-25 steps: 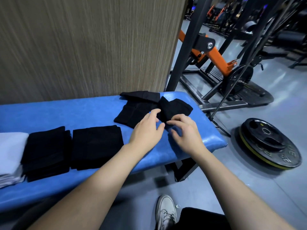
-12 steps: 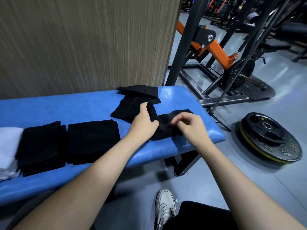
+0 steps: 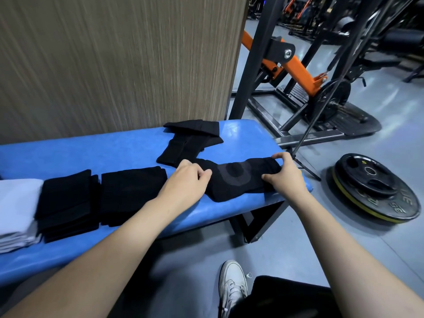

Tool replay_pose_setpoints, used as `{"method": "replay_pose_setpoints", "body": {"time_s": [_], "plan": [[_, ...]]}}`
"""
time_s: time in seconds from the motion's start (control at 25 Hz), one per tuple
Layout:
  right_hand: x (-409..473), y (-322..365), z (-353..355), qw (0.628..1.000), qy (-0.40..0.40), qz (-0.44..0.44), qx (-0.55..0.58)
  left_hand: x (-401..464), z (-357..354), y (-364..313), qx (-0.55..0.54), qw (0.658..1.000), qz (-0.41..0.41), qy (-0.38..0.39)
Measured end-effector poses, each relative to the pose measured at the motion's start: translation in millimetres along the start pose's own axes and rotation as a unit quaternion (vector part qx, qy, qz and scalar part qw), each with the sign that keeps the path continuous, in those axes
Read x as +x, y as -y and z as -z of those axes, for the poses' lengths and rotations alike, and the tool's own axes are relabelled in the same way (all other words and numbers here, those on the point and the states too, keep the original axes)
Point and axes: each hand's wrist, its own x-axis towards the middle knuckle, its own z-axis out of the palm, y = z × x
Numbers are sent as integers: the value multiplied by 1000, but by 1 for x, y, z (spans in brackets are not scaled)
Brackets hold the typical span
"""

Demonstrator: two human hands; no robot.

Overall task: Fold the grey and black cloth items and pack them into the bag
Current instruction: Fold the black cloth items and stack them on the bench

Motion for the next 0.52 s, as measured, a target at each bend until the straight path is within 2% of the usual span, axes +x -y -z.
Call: {"method": "replay_pose_setpoints", "body": {"time_s": [0.16, 0.28, 0.4, 0.52], "plan": [[-7, -8, 15, 983, 36, 19, 180, 2, -4, 7, -8, 999, -21, 32], [-10, -12, 19, 965, 53, -36, 253, 5, -10, 3, -44, 999, -2, 28], [-8, -16, 23, 972, 13, -50, 230, 5, -11, 0, -33, 999, -18, 20], [-9, -16, 23, 982, -25, -40, 185, 5, -10, 3, -13, 997, -29, 65]]}}
